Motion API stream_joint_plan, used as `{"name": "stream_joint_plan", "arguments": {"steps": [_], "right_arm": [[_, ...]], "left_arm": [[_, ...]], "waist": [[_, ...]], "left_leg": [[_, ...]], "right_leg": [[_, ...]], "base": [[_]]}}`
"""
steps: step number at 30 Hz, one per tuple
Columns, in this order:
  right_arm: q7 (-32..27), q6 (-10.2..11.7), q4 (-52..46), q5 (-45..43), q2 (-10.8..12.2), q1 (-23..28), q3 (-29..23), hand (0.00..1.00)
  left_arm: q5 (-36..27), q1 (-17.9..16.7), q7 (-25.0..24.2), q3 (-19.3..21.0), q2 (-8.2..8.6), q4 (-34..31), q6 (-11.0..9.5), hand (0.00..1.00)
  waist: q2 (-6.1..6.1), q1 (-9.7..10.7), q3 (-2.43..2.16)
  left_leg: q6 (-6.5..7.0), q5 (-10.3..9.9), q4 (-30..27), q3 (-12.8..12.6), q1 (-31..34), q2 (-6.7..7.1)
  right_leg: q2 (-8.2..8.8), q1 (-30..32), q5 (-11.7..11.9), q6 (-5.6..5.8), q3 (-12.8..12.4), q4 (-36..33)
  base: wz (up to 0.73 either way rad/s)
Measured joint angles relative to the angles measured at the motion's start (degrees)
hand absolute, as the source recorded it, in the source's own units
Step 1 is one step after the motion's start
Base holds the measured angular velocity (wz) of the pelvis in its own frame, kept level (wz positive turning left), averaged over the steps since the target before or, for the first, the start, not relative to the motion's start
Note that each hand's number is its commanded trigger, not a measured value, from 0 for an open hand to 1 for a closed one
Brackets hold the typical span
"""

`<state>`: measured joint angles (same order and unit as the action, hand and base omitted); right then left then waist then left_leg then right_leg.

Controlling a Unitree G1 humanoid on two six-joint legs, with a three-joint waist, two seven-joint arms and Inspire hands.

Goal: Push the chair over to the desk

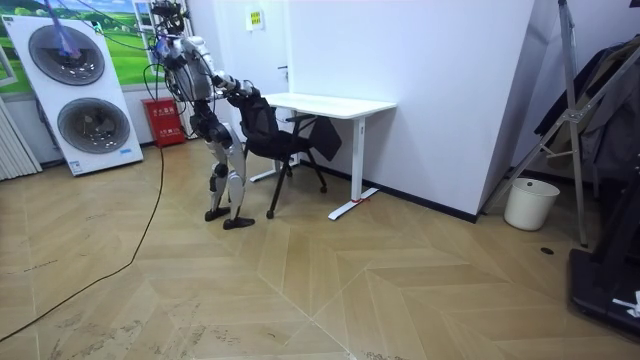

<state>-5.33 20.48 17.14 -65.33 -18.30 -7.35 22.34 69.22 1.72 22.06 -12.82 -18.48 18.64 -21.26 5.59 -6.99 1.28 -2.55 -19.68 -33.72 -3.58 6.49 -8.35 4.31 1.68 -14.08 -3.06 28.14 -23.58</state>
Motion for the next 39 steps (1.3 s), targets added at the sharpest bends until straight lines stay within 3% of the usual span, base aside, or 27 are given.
{"name": "stream_joint_plan", "arguments": {"steps": [1, 2, 4, 6, 8, 11, 16, 24, 26, 31, 36, 39], "right_arm": [[0.1, -0.18, 0.15, -0.02, 0.49, 0.09, -0.11, 0.38], [0.3, -0.14, 0.14, -0.02, 0.51, 0.31, -0.18, 0.0], [0.25, 0.1, -0.14, -0.07, 0.91, 1.63, -0.99, 0.0], [0.21, 0.08, -1.12, -0.17, 0.96, 2.4, -1.12, 0.0], [0.26, -0.02, -2.94, 0.39, 0.75, 3.64, -1.77, 0.0], [0.22, -0.03, -3.61, 2.89, 0.43, 4.29, -3.52, 0.0], [0.19, -0.08, -3.71, 5.35, 0.0, 4.35, -5.69, 0.0], [0.86, -0.54, -5.14, 7.03, -0.43, 4.34, -8.96, 0.0], [1.13, -0.56, -5.2, 7.02, 0.08, 4.34, -9.97, 0.0], [1.13, -1.25, -5.53, 9.38, 0.04, 4.03, -10.23, 0.0], [1.13, -1.44, -7.47, 12.24, 0.02, 3.49, -12.33, 0.0], [1.0, -0.52, -11.69, 12.92, -2.32, 3.5, -16.31, 0.0]], "left_arm": [[0.16, 0.09, 0.02, -0.35, -0.26, -0.38, 0.26, 1.0], [0.13, 0.12, -0.01, -0.77, -0.3, -0.52, 0.74, 0.0], [0.16, -0.44, -0.14, -0.84, 0.2, -0.48, 1.0, 0.0], [0.01, -1.6, 0.88, -0.81, 0.2, -0.52, 1.01, 0.0], [-0.9, -3.34, 2.35, -0.44, 0.44, -0.59, 1.51, 0.0], [-5.15, -4.21, 2.14, -0.21, 1.58, -0.53, 3.35, 0.0], [-8.98, -4.21, 1.99, 1.55, 2.67, -0.53, 4.52, 0.0], [-9.03, -4.21, 0.37, 3.83, 3.53, -1.22, 5.96, 0.0], [-9.0, -4.22, -0.12, 4.68, 3.28, -1.37, 5.7, 0.0], [-10.1, -4.21, -0.56, 5.51, 3.06, -1.12, 5.39, 0.0], [-11.01, -4.21, -1.08, 8.38, 3.17, -1.3, 5.34, 0.0], [-10.64, -4.21, -1.09, 9.97, 3.06, -2.15, 5.07, 0.0]], "waist": [[0.3, 0.61, 0.05], [0.82, 1.22, -0.14], [1.35, 1.68, -0.61], [0.57, 1.86, -0.48], [0.43, 1.66, -0.93], [-0.49, 0.34, -0.77], [-1.09, 0.47, -0.74], [-1.28, 0.83, -0.77], [-1.76, 1.24, -0.68], [-2.28, 0.05, -0.71], [-2.52, 0.51, -0.54], [-2.63, 1.42, -0.45]], "left_leg": [[0.23, -0.38, 0.81, 0.99, 0.24, 0.76], [0.71, 0.12, 1.74, 1.66, 0.21, 1.54], [1.01, 1.3, 4.16, 1.5, -0.99, 2.34], [1.34, 2.46, 6.35, 1.01, -2.3, 3.12], [1.58, 4.58, 10.87, -0.68, -4.61, 4.07], [1.57, 5.65, 14.51, -3.32, -7.22, 4.4], [1.65, 7.44, 18.33, -4.12, -8.44, 5.06], [1.67, 8.35, 21.7, -6.75, -11.02, 5.14], [1.76, 8.29, 21.98, -8.06, -11.1, 5.19], [2.06, 8.17, 22.1, -12.26, -11.3, 5.19], [2.39, 8.42, 22.23, -14.98, -9.91, 4.92], [2.71, 8.89, 21.97, -15.28, -8.62, 4.87]], "right_leg": [[-0.14, -0.22, 0.21, 0.54, -0.34, 0.04], [-0.64, -0.31, 0.92, 1.03, -1.71, 0.83], [-0.68, -1.11, 1.71, 1.13, -2.36, 2.57], [-0.9, -1.85, 3.02, 0.62, -3.1, 4.37], [-0.82, -1.88, 4.02, 0.82, -4.71, 5.98], [-0.96, -1.5, 4.56, 0.83, -7.65, 6.54], [-1.04, -0.53, 5.83, 0.53, -9.58, 7.98], [-1.71, -0.59, 6.52, 0.68, -11.98, 9.16], [-1.67, 0.59, 6.72, 0.79, -13.06, 8.44], [-1.52, 3.6, 6.8, 0.7, -16.82, 5.79], [-2.86, 4.81, 9.47, 0.36, -18.73, 8.31], [-3.42, 5.36, 11.27, 0.48, -19.82, 10.13]], "base": [[0.24], [0.36], [0.19], [-0.14], [-0.29], [-0.44], [-0.22], [-0.17], [-0.3], [-0.44], [-0.3], [-0.07]]}}
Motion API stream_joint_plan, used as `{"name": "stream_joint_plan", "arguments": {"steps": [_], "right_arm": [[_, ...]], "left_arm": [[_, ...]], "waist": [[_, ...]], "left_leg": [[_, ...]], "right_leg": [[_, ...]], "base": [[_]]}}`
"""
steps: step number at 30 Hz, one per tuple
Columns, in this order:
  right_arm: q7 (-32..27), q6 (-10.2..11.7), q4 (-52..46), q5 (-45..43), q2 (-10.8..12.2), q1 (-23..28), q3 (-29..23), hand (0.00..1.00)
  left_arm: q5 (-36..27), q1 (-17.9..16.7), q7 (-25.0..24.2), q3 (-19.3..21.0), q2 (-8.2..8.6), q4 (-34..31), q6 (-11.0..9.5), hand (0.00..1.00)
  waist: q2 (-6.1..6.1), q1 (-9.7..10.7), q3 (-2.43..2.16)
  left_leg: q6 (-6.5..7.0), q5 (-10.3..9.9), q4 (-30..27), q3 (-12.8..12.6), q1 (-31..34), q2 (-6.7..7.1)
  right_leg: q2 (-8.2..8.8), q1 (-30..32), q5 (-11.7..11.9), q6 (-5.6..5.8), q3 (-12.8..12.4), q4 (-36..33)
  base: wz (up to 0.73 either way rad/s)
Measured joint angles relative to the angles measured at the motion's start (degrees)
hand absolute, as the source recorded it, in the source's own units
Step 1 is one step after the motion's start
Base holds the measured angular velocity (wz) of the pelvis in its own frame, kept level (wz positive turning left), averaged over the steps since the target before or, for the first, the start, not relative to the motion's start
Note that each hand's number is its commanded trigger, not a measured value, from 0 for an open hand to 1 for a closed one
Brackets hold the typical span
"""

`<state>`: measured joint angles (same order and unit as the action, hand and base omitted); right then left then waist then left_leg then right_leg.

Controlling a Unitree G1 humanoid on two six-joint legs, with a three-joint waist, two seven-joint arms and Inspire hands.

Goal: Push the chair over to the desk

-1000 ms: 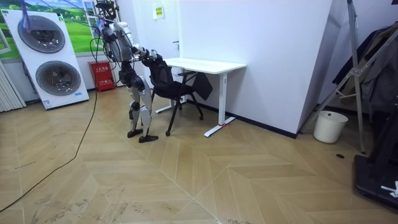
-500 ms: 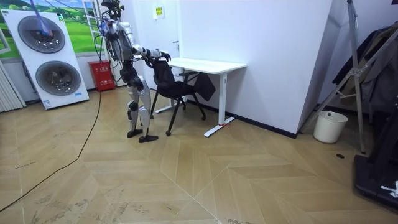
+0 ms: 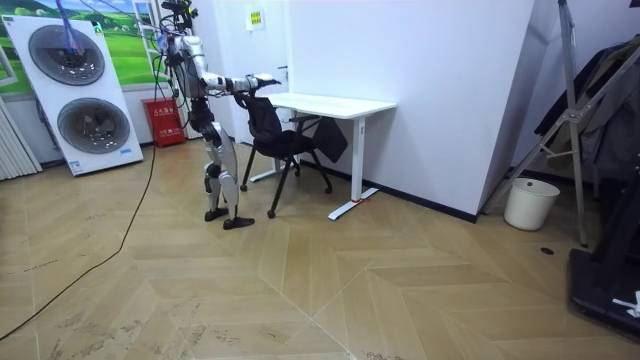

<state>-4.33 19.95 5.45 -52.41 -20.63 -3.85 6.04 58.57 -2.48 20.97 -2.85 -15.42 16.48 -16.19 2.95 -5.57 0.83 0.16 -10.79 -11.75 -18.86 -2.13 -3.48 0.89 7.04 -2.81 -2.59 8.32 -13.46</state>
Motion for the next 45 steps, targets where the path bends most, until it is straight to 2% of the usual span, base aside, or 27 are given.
{"name": "stream_joint_plan", "arguments": {"steps": [4, 5, 9, 13, 15, 16, 17, 18, 20, 22, 24, 25, 26, 27, 28, 30, 32, 35, 40, 42, 43, 45], "right_arm": [[-7.31, -2.05, -5.02, 6.48, -0.28, -1.59, -9.84, 0.0], [-9.36, -2.56, -6.33, 8.63, -0.23, -1.67, -12.68, 0.0], [-15.7, -2.49, -8.05, 14.84, -0.19, -0.76, -20.68, 0.0], [-25.21, -2.16, -8.23, 24.02, -0.18, 0.68, -26.64, 0.0], [-29.16, -2.21, -8.19, 28.38, -0.11, 0.96, -30.54, 0.0], [-32.04, -2.3, -8.2, 30.87, 0.21, 2.0, -33.18, 0.0], [-34.58, -2.36, -8.19, 33.25, 0.9, 3.15, -35.27, 0.0], [-35.68, -2.39, -8.19, 34.41, 1.17, 3.81, -36.11, 0.0], [-39.01, -2.47, -8.1, 39.77, 2.0, 6.67, -38.64, 0.0], [-41.29, -2.57, -7.65, 46.11, 2.44, 8.88, -39.45, 0.0], [-43.05, -2.53, -5.59, 51.71, 2.84, 10.96, -40.7, 0.0], [-43.74, -2.87, -3.37, 55.73, 3.15, 12.19, -41.41, 0.0], [-44.47, -4.05, -2.13, 59.65, 3.68, 13.51, -41.57, 0.0], [-44.86, -4.52, -1.65, 61.65, 3.93, 14.28, -41.53, 0.0], [-45.18, -4.92, -0.8, 66.82, 4.34, 16.03, -41.55, 0.0], [-45.01, -5.12, 4.33, 75.07, 4.44, 17.61, -41.53, 0.0], [-44.65, -7.1, 12.45, 85.64, 5.92, 19.53, -41.4, 0.0], [-42.54, -8.92, 22.52, 95.69, 7.19, 20.92, -41.13, 0.0], [-38.04, -9.27, 30.37, 97.36, 8.56, 21.14, -39.95, 0.0], [-33.19, -9.27, 34.25, 97.38, 8.5, 21.57, -38.05, 0.0], [-29.85, -9.39, 38.6, 97.26, 8.51, 21.18, -36.36, 0.0], [-24.01, -10.29, 45.15, 97.1, 8.58, 20.89, -33.77, 0.0]], "left_arm": [[0.1, -0.01, 0.0, 1.45, -0.38, -0.1, -0.96, 0.0], [0.19, -0.01, 0.01, 1.71, -0.45, -0.1, -1.4, 0.0], [0.68, -0.53, 0.02, 4.26, -1.04, -0.09, -4.35, 0.0], [-0.71, -3.36, 3.23, 7.28, -1.26, -0.1, -6.78, 0.0], [-5.61, -5.64, 6.15, 9.36, -1.19, -0.12, -7.93, 0.0], [-9.34, -6.92, 8.26, 11.26, -0.93, -0.16, -7.29, 0.0], [-13.99, -8.03, 9.58, 14.76, -0.46, -0.15, -5.81, 0.0], [-16.63, -8.72, 9.83, 16.1, -0.43, -0.15, -5.21, 0.0], [-28.0, -10.55, 14.35, 19.87, 0.78, 0.01, -3.19, 0.0], [-36.46, -12.26, 17.07, 20.89, 1.99, 0.03, -2.27, 0.0], [-44.72, -12.98, 20.61, 22.37, 3.21, 0.13, -2.21, 0.0], [-50.97, -12.91, 23.16, 23.93, 3.55, 0.13, -2.21, 0.0], [-56.92, -12.92, 24.97, 25.86, 3.51, 0.29, -2.06, 0.0], [-59.23, -12.96, 25.7, 26.83, 3.5, 0.62, -2.04, 0.0], [-63.78, -13.01, 26.78, 28.08, 3.47, 1.69, -1.9, 0.0], [-69.91, -13.24, 27.48, 29.04, 3.52, 4.18, -1.1, 0.0], [-76.02, -14.44, 27.51, 29.72, 3.62, 8.18, 0.8, 0.0], [-79.82, -17.31, 26.53, 29.73, 3.69, 13.98, 2.61, 0.0], [-81.45, -18.37, 23.62, 29.73, 3.86, 19.79, 3.48, 0.0], [-81.45, -17.95, 21.3, 29.74, 3.84, 22.81, 3.5, 0.0], [-81.31, -17.61, 19.12, 29.61, 3.83, 25.69, 3.54, 0.0], [-81.26, -17.74, 14.68, 29.46, 4.17, 30.67, 4.22, 0.0]], "waist": [[0.08, 0.23, 0.04], [0.08, 0.33, 0.05], [0.08, -0.11, 0.12], [-0.38, 0.78, 0.32], [-0.73, 1.06, 0.3], [-1.02, 1.12, 0.13], [-1.2, 1.27, 0.02], [-1.22, 1.51, 0.0], [-1.62, 2.7, -0.18], [-2.18, 3.6, -0.55], [-2.56, 3.98, -0.85], [-2.62, 4.12, -1.17], [-2.72, 4.6, -1.3], [-2.47, 4.73, -1.11], [-3.06, 4.88, -1.33], [-3.35, 4.94, -1.36], [-3.57, 4.82, -1.29], [-3.97, 4.97, -1.32], [-4.73, 5.03, -1.14], [-4.75, 5.2, -1.14], [-4.74, 5.17, -1.14], [-4.7, 5.03, -1.13]], "left_leg": [[0.11, 0.3, 0.06, -0.69, 0.43, -0.16], [0.11, 0.35, -0.02, -0.84, 0.48, -0.23], [0.0, 0.29, -0.16, -1.65, 0.62, -0.53], [-0.56, -0.05, -0.96, -1.92, 0.74, -1.25], [-0.81, -0.16, -0.93, -2.4, 0.76, -1.5], [-0.96, -0.2, -0.89, -2.36, 0.72, -1.65], [-1.18, -0.19, -0.73, -2.33, 0.53, -1.81], [-1.28, -0.15, -0.6, -2.32, 0.41, -1.86], [-1.58, 0.05, 0.17, -2.22, -0.01, -1.87], [-1.7, 0.1, 0.81, -2.23, -0.63, -1.89], [-1.89, 0.23, 1.99, -2.66, -1.76, -1.71], [-2.02, 0.17, 2.45, -2.89, -2.58, -1.62], [-2.21, 0.01, 2.65, -3.05, -3.31, -1.58], [-2.29, -0.07, 2.85, -3.17, -3.62, -1.54], [-2.43, -0.38, 3.13, -3.24, -3.94, -1.61], [-2.5, -0.67, 3.35, -3.16, -4.53, -1.61], [-2.76, -0.9, 3.61, -2.96, -5.67, -1.65], [-2.89, -1.6, 3.7, -2.02, -6.17, -1.64], [-2.63, -2.12, 3.66, -0.83, -5.8, -1.44], [-2.58, -2.15, 4.1, -0.45, -6.21, -1.28], [-2.34, -2.32, 4.17, 1.12, -6.34, -1.04], [-2.24, -2.69, 4.26, 1.85, -6.75, -0.95]], "right_leg": [[-0.43, -0.09, 1.14, 0.6, -0.54, 2.31], [-0.58, -0.02, 1.63, 0.42, -0.55, 2.98], [-1.14, 0.0, 2.13, 0.0, -1.8, 3.05], [-1.88, -0.15, 2.04, -0.24, -2.18, 3.61], [-2.24, 0.04, 1.95, -0.14, -2.72, 3.74], [-2.36, 0.01, 1.82, -0.33, -2.55, 3.66], [-2.53, -0.17, 1.7, -0.52, -2.25, 3.71], [-2.61, -0.17, 1.64, -0.62, -2.26, 3.69], [-2.76, -0.31, 1.5, -1.02, -2.33, 3.63], [-2.93, -0.86, 1.46, -1.16, -2.52, 3.55], [-3.03, -1.06, 0.78, -1.15, -2.92, 3.26], [-3.04, -1.09, 0.03, -1.15, -3.14, 2.51], [-3.03, -1.02, -0.88, -1.11, -3.29, 1.3], [-3.03, -0.99, -1.31, -1.11, -3.39, 0.69], [-3.08, -1.06, -1.86, -1.1, -3.43, 0.41], [-3.02, -1.26, -2.29, -1.14, -3.61, -0.2], [-3.02, -1.97, -3.16, -1.17, -3.57, -0.76], [-3.19, -2.06, -4.09, -1.13, -3.7, -1.37], [-3.23, -1.79, -4.35, -0.85, -3.77, -1.39], [-3.14, -2.03, -4.47, -0.78, -3.62, -1.38], [-3.19, -2.07, -4.5, -0.77, -3.58, -1.33], [-3.34, -2.46, -4.51, -0.76, -3.67, -1.2]], "base": [[-0.08], [-0.08], [-0.12], [-0.08], [-0.1], [0.0], [0.0], [0.0], [0.0], [-0.02], [-0.09], [-0.1], [-0.08], [-0.07], [-0.07], [-0.03], [0.0], [-0.05], [0.0], [0.0], [-0.08], [-0.12]]}}
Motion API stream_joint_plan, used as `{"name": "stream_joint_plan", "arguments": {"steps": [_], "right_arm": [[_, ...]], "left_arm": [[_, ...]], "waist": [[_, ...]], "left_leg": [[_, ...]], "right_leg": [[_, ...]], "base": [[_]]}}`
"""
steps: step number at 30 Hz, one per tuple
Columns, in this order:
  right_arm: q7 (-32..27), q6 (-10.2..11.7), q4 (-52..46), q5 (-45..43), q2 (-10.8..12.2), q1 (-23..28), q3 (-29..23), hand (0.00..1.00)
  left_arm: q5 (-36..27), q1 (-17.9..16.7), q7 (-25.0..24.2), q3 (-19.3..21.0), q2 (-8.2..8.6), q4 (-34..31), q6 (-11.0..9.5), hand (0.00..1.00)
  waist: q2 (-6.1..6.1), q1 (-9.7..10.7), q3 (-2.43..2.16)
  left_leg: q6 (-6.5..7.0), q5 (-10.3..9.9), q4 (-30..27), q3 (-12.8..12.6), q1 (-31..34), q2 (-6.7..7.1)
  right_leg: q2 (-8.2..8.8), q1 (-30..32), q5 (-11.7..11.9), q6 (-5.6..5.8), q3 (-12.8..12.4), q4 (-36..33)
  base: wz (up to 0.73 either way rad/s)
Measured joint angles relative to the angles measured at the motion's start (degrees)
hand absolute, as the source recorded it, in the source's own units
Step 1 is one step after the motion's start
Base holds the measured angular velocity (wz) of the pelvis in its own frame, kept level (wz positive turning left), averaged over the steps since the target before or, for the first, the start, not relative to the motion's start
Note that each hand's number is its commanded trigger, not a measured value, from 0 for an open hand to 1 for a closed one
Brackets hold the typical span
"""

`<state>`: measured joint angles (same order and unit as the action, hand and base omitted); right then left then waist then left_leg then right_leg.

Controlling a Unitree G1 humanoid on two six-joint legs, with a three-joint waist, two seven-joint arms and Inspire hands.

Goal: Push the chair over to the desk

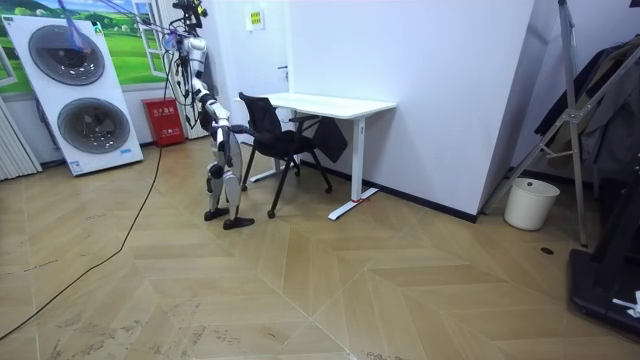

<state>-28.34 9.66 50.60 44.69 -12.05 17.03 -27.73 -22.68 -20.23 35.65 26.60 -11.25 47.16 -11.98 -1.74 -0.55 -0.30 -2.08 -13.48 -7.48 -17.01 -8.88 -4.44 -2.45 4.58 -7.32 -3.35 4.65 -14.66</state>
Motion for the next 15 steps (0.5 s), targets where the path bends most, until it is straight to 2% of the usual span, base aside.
{"name": "stream_joint_plan", "arguments": {"steps": [2, 3, 5, 6, 8, 10, 14, 15], "right_arm": [[7.14, -2.23, 8.04, -2.91, 0.53, -0.14, 2.78, 0.0], [8.7, -2.72, 9.81, -3.98, 0.86, -0.12, 3.56, 0.0], [14.39, -5.28, 16.39, -7.58, 2.14, -0.28, 5.39, 0.0], [15.47, -6.03, 17.42, -8.26, 2.42, -0.27, 5.62, 0.0], [19.16, -8.2, 21.07, -10.75, 2.75, -0.94, 7.99, 0.0], [21.2, -9.13, 23.33, -11.81, 3.01, -2.15, 10.49, 0.0], [24.55, -10.12, 25.3, -11.54, 4.13, -4.9, 14.92, 0.0], [24.85, -10.25, 25.28, -11.81, 4.24, -5.28, 15.54, 0.0]], "left_arm": [[1.03, -0.81, -6.73, -1.43, 0.94, 8.28, 2.13, 0.0], [1.04, -1.16, -8.33, -1.88, 1.29, 9.48, 3.05, 0.0], [3.14, -1.76, -15.17, -3.56, 2.18, 14.27, 6.25, 0.0], [3.53, -1.69, -16.64, -3.74, 2.3, 15.57, 6.89, 0.0], [5.85, -1.2, -20.68, -5.41, 2.52, 19.73, 9.49, 0.0], [7.92, -1.23, -22.13, -6.42, 3.1, 20.41, 11.06, 0.0], [13.96, 1.68, -23.31, -8.87, 4.03, 22.34, 14.47, 0.0], [14.89, 2.28, -23.44, -8.92, 4.18, 22.25, 14.78, 0.0]], "waist": [[0.03, 0.09, -0.09], [-0.15, 0.19, 0.03], [0.03, 0.42, 0.03], [0.06, 0.42, 0.0], [0.03, 0.49, 0.03], [0.04, 0.29, 0.08], [0.08, 0.25, 0.11], [0.09, 0.25, 0.11]], "left_leg": [[0.22, -0.61, -0.01, -0.01, -0.47, 0.01], [0.27, -0.68, -0.12, -0.03, -0.45, 0.02], [0.45, -0.94, -0.2, 0.23, -0.76, 0.01], [0.49, -1.05, -0.19, 0.36, -0.86, 0.02], [0.68, -1.26, -0.17, 0.4, -1.47, 0.14], [0.71, -1.49, -0.18, 0.13, -1.99, 0.11], [0.78, -1.69, -0.15, 0.11, -2.36, 0.08], [0.77, -1.69, -0.18, 0.11, -2.44, 0.08]], "right_leg": [[-0.16, -0.72, -0.15, 0.24, -0.48, 0.11], [-0.16, -0.77, -0.16, 0.27, -0.47, 0.13], [-0.12, -1.56, -0.11, 0.45, 0.06, 0.9], [-0.1, -1.66, -0.13, 0.52, 0.04, 1.04], [-0.06, -2.01, -0.29, 0.79, 0.18, 1.0], [-0.3, -2.46, -0.34, 0.86, 0.12, 1.05], [-0.35, -2.97, -0.37, 0.96, 0.09, 1.2], [-0.36, -3.02, -0.37, 0.96, 0.12, 1.2]], "base": [[-0.12], [-0.05], [0.05], [0.1], [0.02], [-0.05], [0.0], [0.0]]}}
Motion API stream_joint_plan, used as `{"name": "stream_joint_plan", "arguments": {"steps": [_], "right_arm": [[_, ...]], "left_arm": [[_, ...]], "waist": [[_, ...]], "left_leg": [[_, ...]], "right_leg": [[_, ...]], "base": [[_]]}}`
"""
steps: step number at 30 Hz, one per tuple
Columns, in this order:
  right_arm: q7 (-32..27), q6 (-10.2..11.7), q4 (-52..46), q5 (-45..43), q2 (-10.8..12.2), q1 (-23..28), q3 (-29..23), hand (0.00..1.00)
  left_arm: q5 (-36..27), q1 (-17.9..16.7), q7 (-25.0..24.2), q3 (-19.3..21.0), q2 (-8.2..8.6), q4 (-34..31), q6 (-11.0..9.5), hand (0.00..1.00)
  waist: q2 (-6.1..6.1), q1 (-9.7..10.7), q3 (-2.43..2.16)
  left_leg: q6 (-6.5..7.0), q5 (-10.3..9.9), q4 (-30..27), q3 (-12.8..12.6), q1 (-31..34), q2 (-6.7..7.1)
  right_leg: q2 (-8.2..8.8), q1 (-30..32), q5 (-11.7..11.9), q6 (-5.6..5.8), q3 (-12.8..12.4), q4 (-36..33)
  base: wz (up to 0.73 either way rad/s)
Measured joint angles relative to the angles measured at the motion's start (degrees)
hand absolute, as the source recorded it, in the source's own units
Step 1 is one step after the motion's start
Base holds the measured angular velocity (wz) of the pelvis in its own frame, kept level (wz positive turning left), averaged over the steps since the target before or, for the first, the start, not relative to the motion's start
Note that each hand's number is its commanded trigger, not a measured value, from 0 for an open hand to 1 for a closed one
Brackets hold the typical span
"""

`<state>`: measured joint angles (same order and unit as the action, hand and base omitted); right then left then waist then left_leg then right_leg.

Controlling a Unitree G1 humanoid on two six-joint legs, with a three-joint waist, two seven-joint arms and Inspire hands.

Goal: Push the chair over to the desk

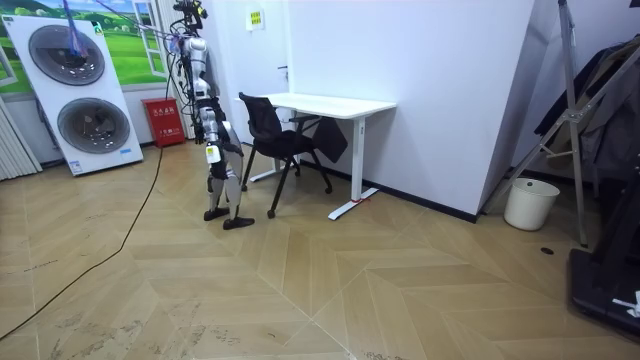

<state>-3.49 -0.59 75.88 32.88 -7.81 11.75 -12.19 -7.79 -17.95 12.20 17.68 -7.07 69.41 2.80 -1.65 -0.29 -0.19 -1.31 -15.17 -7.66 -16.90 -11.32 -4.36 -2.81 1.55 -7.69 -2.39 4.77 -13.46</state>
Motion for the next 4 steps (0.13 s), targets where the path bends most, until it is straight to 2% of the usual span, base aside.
{"name": "stream_joint_plan", "arguments": {"steps": [2, 4], "right_arm": [[1.29, -0.25, -0.02, -1.43, 0.68, -1.56, 1.89, 0.0], [2.44, -0.41, -0.03, -1.98, 0.93, -2.83, 3.71, 0.0]], "left_arm": [[3.71, 2.27, -0.07, -1.28, 0.34, -0.4, 0.75, 0.0], [4.83, 4.2, -0.09, -3.73, 0.68, -1.83, 1.01, 0.0]], "waist": [[0.18, 0.19, 0.06], [0.39, 1.03, 0.03]], "left_leg": [[-0.02, 0.01, -0.06, 0.26, 0.27, -0.06], [0.02, 0.05, -0.24, 1.32, 1.33, 0.02]], "right_leg": [[-0.1, 0.03, 0.01, -0.01, 0.0, 0.35], [-0.02, 0.39, 0.25, 0.13, 0.21, 0.94]], "base": [[0.03], [0.17]]}}
